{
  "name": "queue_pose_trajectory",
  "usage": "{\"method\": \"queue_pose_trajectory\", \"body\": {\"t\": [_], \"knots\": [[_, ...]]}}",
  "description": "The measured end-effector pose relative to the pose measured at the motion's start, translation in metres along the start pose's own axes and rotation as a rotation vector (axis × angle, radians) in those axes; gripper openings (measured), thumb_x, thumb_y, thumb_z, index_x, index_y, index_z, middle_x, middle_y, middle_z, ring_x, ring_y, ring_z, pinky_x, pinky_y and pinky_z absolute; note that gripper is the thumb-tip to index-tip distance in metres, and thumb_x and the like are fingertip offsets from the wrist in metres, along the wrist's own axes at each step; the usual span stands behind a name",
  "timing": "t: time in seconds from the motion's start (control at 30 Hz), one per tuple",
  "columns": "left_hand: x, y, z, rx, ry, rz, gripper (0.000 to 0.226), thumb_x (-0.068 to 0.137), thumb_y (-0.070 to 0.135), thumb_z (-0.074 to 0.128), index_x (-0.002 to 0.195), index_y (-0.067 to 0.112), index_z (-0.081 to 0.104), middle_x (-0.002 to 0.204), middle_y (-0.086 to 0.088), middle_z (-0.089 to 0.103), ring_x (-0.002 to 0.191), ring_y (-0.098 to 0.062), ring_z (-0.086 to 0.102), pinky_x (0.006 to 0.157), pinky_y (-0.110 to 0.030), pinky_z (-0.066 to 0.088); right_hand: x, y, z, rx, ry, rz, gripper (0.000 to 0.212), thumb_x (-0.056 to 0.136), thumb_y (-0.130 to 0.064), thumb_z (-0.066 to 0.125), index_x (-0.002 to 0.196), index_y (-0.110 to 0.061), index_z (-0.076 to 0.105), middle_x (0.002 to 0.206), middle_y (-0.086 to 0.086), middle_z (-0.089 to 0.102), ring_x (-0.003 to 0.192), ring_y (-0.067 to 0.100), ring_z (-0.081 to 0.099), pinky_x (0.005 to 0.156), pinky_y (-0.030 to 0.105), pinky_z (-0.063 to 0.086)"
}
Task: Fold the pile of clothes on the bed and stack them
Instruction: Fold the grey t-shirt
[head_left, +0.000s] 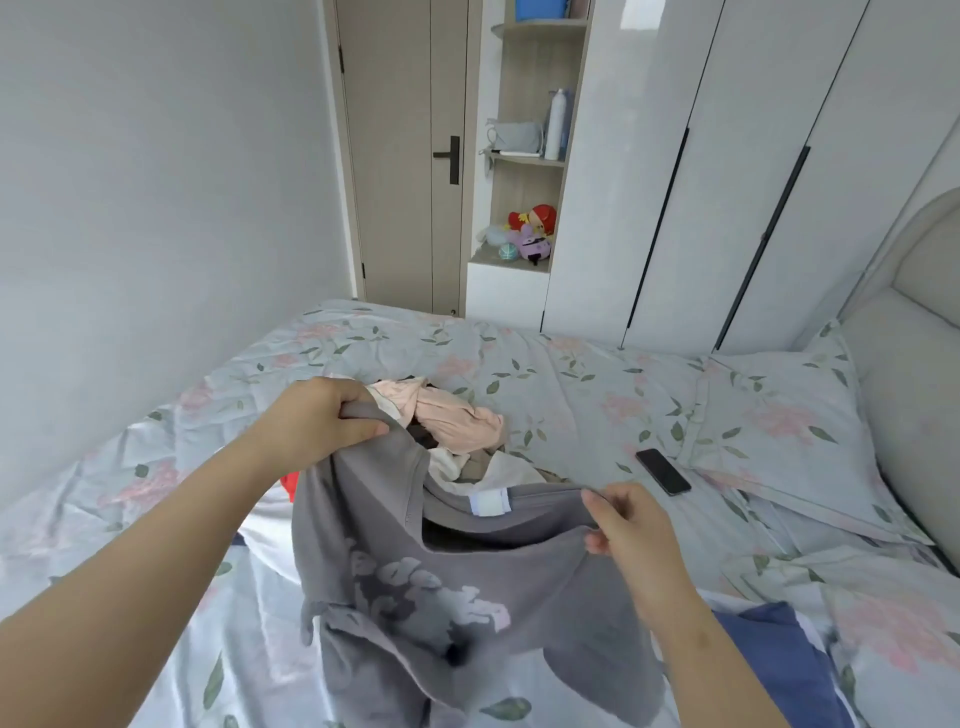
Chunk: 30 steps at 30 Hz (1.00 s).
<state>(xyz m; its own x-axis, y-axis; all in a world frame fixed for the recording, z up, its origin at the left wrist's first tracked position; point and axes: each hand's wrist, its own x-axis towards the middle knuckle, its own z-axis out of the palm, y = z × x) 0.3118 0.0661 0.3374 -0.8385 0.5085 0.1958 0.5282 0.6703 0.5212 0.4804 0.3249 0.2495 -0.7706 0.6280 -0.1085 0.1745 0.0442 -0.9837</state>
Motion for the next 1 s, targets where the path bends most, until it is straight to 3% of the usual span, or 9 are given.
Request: {"method": "queue_pose_trajectory", "body": {"t": [0.13, 0.23, 0.4, 0.5, 0.6, 0.7, 0.77, 0.9, 1.0], "knots": [[-0.011, -0.031, -0.038, 0.072, 0.095, -0.003, 0.013, 0.091, 0.024, 0.060, 0.083, 0.013, 0.059, 0.074, -0.002, 0.057, 0.075, -0.021, 0.051, 0.063, -0.026, 0.035, -0.018, -0.027, 0.024, -0.138, -0.023, -0.136, 0.035, 0.079, -0.007, 0.072, 0.107, -0.025, 0.062, 0.099, -0.017, 0.059, 0.081, -0.009, 0.059, 0.066, 0.005, 0.042], [-0.025, -0.048, -0.067, 0.073, 0.192, -0.021, 0.016, 0.093, 0.022, 0.055, 0.084, 0.009, 0.054, 0.071, -0.004, 0.054, 0.073, -0.025, 0.049, 0.062, -0.032, 0.034, -0.034, -0.043, 0.041, -0.322, 0.127, -0.275, 0.038, 0.083, 0.002, 0.064, 0.117, -0.015, 0.063, 0.107, -0.002, 0.063, 0.086, 0.007, 0.059, 0.077, 0.014, 0.039], [-0.045, -0.063, -0.112, 0.099, 0.398, -0.051, 0.016, 0.091, 0.032, 0.058, 0.077, 0.024, 0.061, 0.089, 0.002, 0.056, 0.085, -0.020, 0.052, 0.070, -0.031, 0.043, -0.070, -0.085, 0.061, -0.163, 0.423, -0.507, 0.029, 0.087, 0.001, 0.056, 0.089, -0.027, 0.065, 0.090, 0.007, 0.067, 0.078, 0.016, 0.064, 0.074, 0.027, 0.049], [-0.049, -0.058, -0.126, -0.281, 0.422, -0.107, 0.019, 0.091, 0.024, 0.061, 0.073, 0.019, 0.060, 0.076, -0.001, 0.059, 0.053, -0.007, 0.058, 0.049, -0.017, 0.045, -0.089, -0.109, 0.066, -0.028, 0.494, -0.488, 0.030, 0.093, -0.011, 0.050, 0.078, -0.036, 0.054, 0.072, -0.002, 0.057, 0.047, 0.008, 0.062, 0.049, 0.023, 0.051], [-0.056, -0.045, -0.133, -0.923, 0.316, -0.219, 0.021, 0.095, 0.016, 0.055, 0.074, 0.014, 0.052, 0.073, -0.004, 0.051, 0.042, -0.006, 0.060, 0.043, -0.019, 0.052, -0.100, -0.128, 0.064, -0.064, 0.508, -0.358, 0.029, 0.094, -0.020, 0.050, 0.067, -0.019, 0.040, 0.063, 0.001, 0.043, 0.036, 0.010, 0.057, 0.065, 0.048, 0.055], [-0.067, -0.040, -0.141, -1.184, 0.252, -0.237, 0.024, 0.098, 0.017, 0.050, 0.073, 0.016, 0.048, 0.073, -0.001, 0.048, 0.048, -0.007, 0.063, 0.052, -0.032, 0.059, -0.113, -0.144, 0.062, -0.106, 0.535, -0.367, 0.039, 0.091, -0.025, 0.058, 0.061, -0.016, 0.034, 0.057, 0.001, 0.037, 0.048, 0.021, 0.051, 0.078, 0.058, 0.050], [-0.072, -0.038, -0.147, -1.226, 0.283, -0.194, 0.025, 0.099, 0.018, 0.048, 0.074, 0.018, 0.047, 0.072, 0.000, 0.050, 0.049, -0.006, 0.062, 0.055, -0.034, 0.060, -0.123, -0.154, 0.061, -0.074, 0.598, -0.521, 0.039, 0.088, -0.023, 0.059, 0.060, -0.019, 0.033, 0.057, -0.003, 0.034, 0.058, 0.019, 0.039, 0.077, 0.051, 0.051], [-0.079, -0.026, -0.157, -1.217, 0.409, -0.123, 0.021, 0.099, 0.021, 0.047, 0.078, 0.020, 0.047, 0.075, 0.002, 0.051, 0.048, -0.004, 0.059, 0.060, -0.035, 0.060, -0.139, -0.174, 0.056, -0.018, 0.642, -0.743, 0.033, 0.083, -0.024, 0.059, 0.059, -0.029, 0.038, 0.055, -0.011, 0.039, 0.053, 0.000, 0.039, 0.055, 0.010, 0.035], [-0.087, -0.014, -0.152, -1.176, 0.456, -0.154, 0.022, 0.099, 0.022, 0.047, 0.077, 0.020, 0.045, 0.076, 0.002, 0.049, 0.046, -0.004, 0.056, 0.058, -0.032, 0.059, -0.142, -0.173, 0.048, -0.061, 0.614, -0.729, 0.030, 0.085, -0.020, 0.060, 0.062, -0.026, 0.043, 0.059, -0.009, 0.044, 0.059, 0.005, 0.042, 0.059, 0.015, 0.036]]}}
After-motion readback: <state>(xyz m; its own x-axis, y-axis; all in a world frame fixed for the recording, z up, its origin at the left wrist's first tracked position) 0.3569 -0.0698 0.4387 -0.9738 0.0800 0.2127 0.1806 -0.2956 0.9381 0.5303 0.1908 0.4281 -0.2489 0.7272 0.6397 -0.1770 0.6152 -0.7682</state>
